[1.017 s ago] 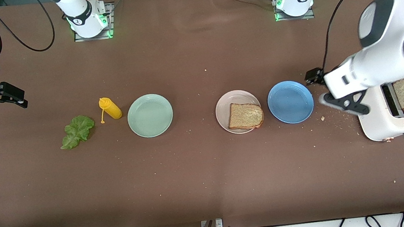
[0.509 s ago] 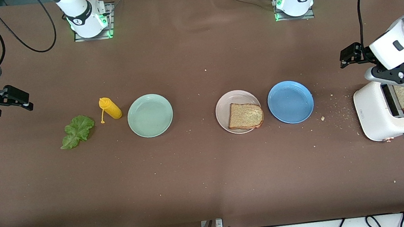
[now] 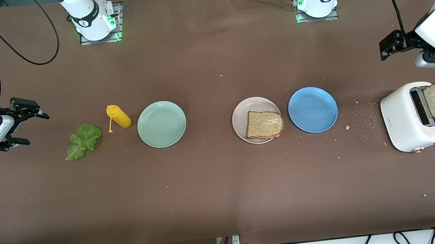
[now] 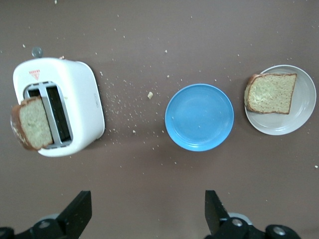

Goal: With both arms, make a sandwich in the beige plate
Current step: 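Raise the left gripper back toward the toaster while the right gripper moves out, then move the right gripper toward the yellow mustard bottle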

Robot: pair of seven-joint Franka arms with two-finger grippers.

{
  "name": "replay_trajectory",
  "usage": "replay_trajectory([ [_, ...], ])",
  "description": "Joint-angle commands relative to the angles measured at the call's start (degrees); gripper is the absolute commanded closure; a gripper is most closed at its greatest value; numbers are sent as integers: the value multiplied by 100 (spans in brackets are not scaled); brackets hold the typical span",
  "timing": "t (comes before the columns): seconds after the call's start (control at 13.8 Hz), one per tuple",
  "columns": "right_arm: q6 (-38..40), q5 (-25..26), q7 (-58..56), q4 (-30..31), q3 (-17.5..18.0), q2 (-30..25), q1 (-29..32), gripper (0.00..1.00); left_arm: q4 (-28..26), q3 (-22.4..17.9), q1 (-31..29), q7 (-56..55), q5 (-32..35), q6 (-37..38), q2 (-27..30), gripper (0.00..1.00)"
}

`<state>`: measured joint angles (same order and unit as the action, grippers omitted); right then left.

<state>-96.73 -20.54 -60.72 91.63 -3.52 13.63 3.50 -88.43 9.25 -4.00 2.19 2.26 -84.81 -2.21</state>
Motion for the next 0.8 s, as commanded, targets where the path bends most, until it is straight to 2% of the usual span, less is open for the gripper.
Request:
replay_trajectory([
  [0.0, 462, -704, -2492, -119, 18, 411, 476, 0, -500, -710, 775, -132, -138, -185, 467, 0],
  [0.22, 497, -827, -3023, -110, 18, 754, 485, 0, -368, -705, 786, -157, -288, -18, 371, 0],
  [0.44, 515, -1599, -4218, -49, 18, 1132, 591, 0, -79, -705, 830, -158, -226, -35, 54, 0],
  [0.65, 672, -1541, -4290, -31, 1, 1203, 660, 0, -60, -696, 831, -167, -218, -35, 54, 0],
  [0.73, 769, -1566, -4482, -31, 9, 1430, 818, 0, -60, -705, 822, -167, -226, -35, 62, 0],
])
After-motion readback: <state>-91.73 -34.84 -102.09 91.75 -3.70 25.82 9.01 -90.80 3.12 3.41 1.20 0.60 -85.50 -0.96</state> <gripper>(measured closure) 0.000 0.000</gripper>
